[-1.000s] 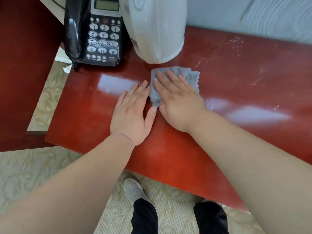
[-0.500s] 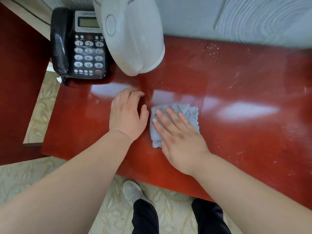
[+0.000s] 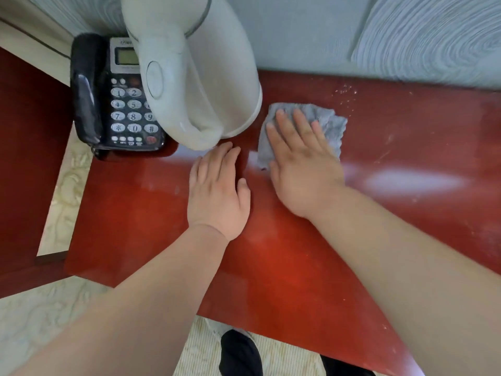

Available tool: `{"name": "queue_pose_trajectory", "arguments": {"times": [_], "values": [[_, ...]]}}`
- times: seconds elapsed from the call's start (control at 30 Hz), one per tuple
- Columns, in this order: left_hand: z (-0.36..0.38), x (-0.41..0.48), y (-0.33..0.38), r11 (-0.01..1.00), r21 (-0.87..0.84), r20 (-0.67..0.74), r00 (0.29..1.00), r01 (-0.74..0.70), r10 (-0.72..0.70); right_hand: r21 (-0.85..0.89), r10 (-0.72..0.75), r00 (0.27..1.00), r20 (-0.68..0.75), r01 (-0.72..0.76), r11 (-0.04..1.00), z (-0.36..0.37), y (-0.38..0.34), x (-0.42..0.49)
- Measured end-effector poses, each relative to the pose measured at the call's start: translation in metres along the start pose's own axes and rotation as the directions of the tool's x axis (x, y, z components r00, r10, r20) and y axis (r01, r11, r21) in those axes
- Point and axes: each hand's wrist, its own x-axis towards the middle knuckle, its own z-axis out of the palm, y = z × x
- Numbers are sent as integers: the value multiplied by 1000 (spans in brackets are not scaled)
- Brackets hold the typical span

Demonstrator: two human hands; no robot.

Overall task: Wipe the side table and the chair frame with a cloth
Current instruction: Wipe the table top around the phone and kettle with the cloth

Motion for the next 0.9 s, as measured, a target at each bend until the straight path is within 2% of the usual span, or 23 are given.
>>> {"name": "queue_pose_trajectory", "arguments": {"times": [0.07, 0.2, 0.3, 0.37, 0.47, 0.6, 0.67, 0.8, 0.9], "values": [[0, 0, -1, 1000, -2, -4, 1000, -9, 9, 14, -91, 995, -37, 92, 996, 11, -16, -47], [0, 2, -1, 1000, 1, 16, 1000, -1, 1, 19, -182, 983, 1, 182, 983, 17, -22, -90], [-2, 3, 1, 1000, 2, 23, 1000, 11, -11, -5, -148, 989, -25, 147, 989, 12, -8, -48], [-3, 3, 1, 1000, 2, 28, 1000, 13, -14, 2, -69, 997, -41, 69, 998, 3, 4, -5], [-4, 3, 2, 1000, 0, 41, 999, 21, -21, 8, 52, 999, 15, -52, 999, -13, 18, 48], [-4, 2, 0, 1000, 13, 39, 999, 18, -19, 44, 127, 992, -1, -127, 991, -13, 8, 48], [-5, 2, 1, 1000, 13, 38, 999, 20, -20, 50, 120, 992, -44, -118, 992, -5, -6, 15], [-6, 2, 1, 999, 37, 50, 999, 11, -13, 20, 15, 1000, 1, -15, 1000, 6, -22, -49], [-7, 3, 1, 999, 36, 64, 998, 22, -24, 4, -45, 999, 17, 45, 999, 1, -8, -30]]}}
